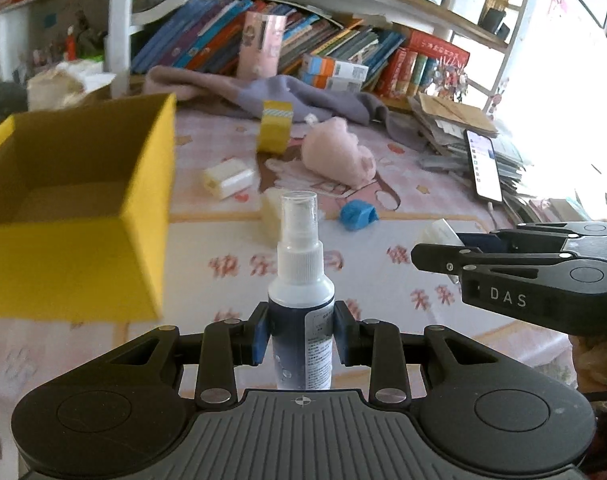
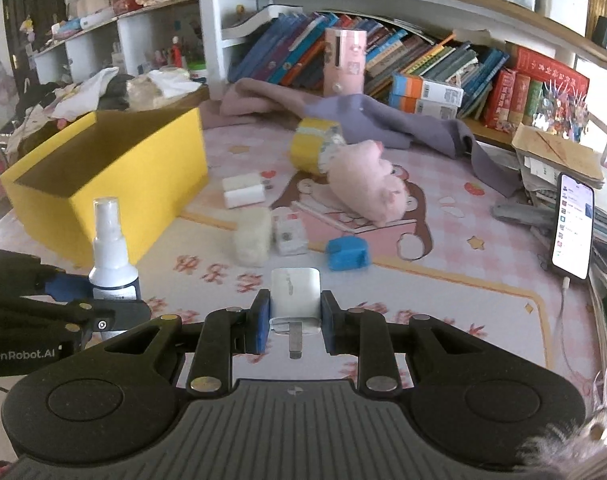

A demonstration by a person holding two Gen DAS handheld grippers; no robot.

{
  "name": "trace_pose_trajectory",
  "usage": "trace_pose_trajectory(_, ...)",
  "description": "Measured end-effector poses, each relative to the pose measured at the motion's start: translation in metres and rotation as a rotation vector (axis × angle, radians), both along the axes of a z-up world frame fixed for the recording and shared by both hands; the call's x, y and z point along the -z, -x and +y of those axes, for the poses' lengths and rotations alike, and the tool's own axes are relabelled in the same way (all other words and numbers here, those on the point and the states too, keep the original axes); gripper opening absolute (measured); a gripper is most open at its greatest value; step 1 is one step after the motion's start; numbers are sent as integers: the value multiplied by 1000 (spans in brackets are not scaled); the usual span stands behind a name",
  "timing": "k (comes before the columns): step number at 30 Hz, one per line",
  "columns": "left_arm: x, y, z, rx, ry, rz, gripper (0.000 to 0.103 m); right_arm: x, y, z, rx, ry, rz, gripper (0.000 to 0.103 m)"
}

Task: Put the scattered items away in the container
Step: 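Carry the spray bottle and white charger over the yellow box with both tools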

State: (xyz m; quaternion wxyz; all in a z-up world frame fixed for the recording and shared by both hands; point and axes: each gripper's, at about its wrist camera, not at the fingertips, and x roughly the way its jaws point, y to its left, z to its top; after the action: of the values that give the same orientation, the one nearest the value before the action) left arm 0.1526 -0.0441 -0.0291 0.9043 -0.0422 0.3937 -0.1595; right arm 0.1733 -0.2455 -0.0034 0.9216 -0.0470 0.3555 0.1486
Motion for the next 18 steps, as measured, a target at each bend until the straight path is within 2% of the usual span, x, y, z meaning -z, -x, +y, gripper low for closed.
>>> trace_pose_trajectory(10, -1, 55, 68, 0, 0, -7, 31, 3, 68, 77, -37, 14, 1, 24)
trace_pose_trajectory(18, -1, 87, 109, -15, -15, -4, 31, 3, 105, 125, -67, -7, 10, 24)
